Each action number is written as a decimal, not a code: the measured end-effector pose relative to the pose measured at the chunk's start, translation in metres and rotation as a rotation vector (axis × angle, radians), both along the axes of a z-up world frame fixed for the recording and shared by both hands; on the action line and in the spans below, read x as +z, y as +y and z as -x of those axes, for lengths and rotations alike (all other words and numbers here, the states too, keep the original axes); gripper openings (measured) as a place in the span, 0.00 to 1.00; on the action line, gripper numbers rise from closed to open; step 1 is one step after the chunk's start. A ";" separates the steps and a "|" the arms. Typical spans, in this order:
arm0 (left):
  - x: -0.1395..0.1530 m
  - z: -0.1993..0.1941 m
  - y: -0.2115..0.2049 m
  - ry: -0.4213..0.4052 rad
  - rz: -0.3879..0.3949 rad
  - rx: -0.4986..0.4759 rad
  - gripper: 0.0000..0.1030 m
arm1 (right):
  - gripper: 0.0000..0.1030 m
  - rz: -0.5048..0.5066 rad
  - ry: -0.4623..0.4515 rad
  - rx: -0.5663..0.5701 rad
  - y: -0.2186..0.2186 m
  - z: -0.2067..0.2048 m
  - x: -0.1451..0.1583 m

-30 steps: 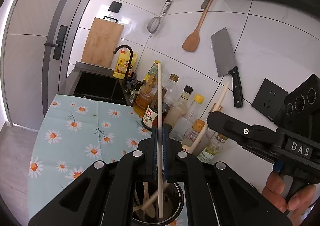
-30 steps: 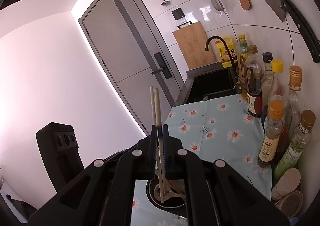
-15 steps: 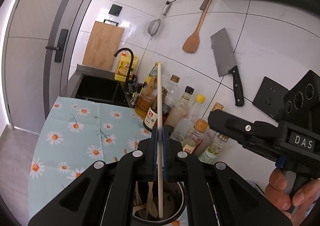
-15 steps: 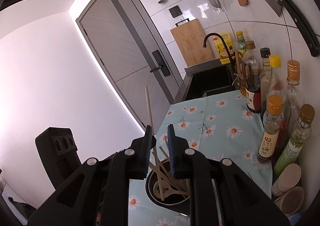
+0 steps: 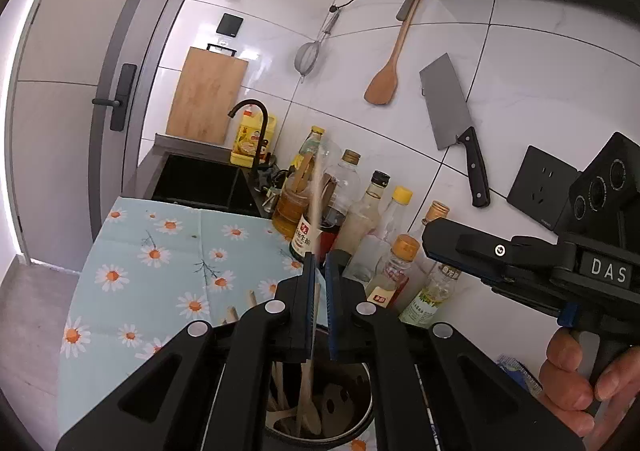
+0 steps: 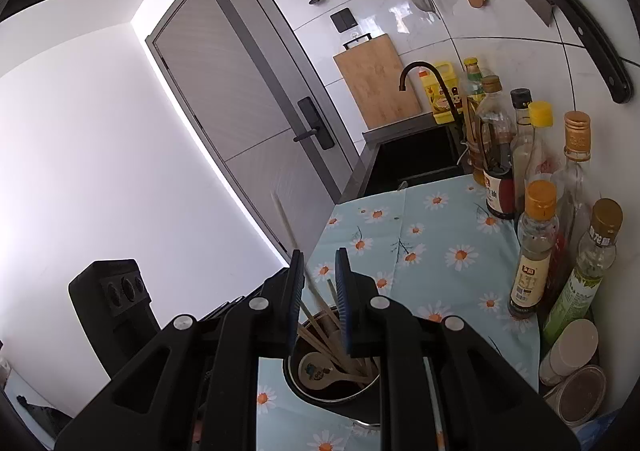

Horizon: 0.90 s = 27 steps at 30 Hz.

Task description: Organize utensils

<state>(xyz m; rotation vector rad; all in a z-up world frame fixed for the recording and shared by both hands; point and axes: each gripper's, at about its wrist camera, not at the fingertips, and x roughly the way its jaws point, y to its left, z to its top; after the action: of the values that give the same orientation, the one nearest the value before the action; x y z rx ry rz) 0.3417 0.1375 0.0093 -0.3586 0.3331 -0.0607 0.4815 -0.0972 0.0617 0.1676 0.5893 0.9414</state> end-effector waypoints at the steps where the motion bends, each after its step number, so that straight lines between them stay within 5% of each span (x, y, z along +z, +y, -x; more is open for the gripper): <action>1: -0.001 0.000 0.000 0.008 0.002 -0.001 0.05 | 0.17 0.002 0.000 0.000 0.000 0.000 -0.001; 14: 0.004 0.019 -0.003 0.043 -0.002 -0.005 0.05 | 0.25 0.005 0.020 0.002 -0.001 0.008 -0.007; 17: 0.010 0.028 -0.005 0.052 -0.007 0.005 0.20 | 0.25 -0.001 0.021 -0.003 -0.009 0.015 -0.006; 23: 0.021 0.057 -0.016 0.055 -0.021 -0.002 0.20 | 0.25 0.010 0.002 -0.011 -0.031 0.039 -0.004; 27: 0.025 0.078 -0.024 0.068 -0.033 -0.001 0.29 | 0.32 0.034 -0.006 -0.016 -0.044 0.056 -0.007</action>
<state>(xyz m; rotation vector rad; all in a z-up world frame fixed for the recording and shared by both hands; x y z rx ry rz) 0.2634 0.1140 0.0339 -0.3287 0.4011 -0.0444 0.4252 -0.1410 0.0543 0.1393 0.5975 0.9159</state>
